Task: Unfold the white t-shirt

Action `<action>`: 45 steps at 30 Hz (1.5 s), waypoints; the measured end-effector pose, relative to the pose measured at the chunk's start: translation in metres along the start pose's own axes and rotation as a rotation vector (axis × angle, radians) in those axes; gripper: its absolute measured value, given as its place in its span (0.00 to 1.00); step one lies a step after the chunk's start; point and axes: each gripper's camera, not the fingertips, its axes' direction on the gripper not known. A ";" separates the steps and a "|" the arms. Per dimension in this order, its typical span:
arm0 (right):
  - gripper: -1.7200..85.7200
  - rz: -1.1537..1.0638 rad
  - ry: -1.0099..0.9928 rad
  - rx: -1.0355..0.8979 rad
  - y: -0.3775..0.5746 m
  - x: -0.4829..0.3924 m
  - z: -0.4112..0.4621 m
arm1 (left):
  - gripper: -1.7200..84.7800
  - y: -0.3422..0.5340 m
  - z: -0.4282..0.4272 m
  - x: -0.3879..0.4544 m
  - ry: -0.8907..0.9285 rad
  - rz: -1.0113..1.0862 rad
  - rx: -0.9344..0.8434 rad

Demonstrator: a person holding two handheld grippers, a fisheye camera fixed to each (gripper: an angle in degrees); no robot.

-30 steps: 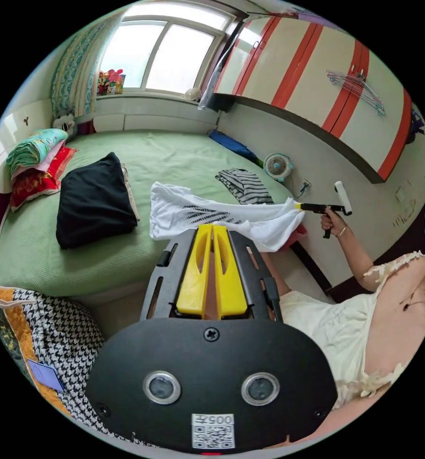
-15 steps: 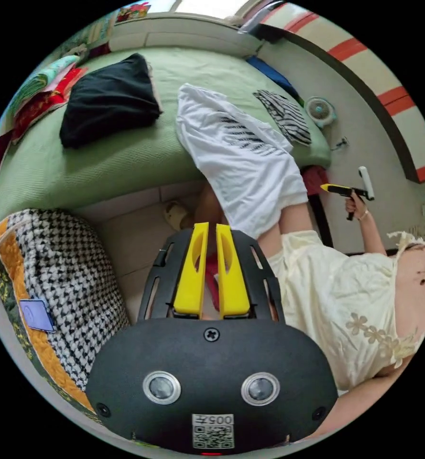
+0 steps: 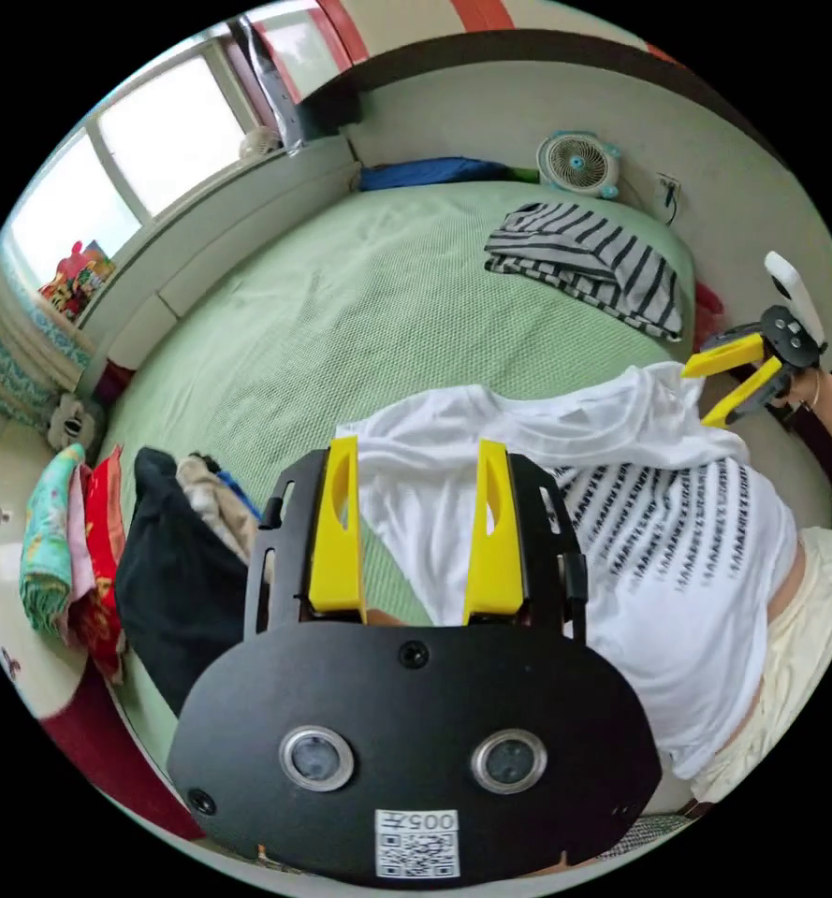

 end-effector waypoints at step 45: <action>0.08 0.289 0.528 0.175 -0.456 0.130 -0.010 | 0.10 -0.138 0.103 -0.256 -0.119 -0.607 0.005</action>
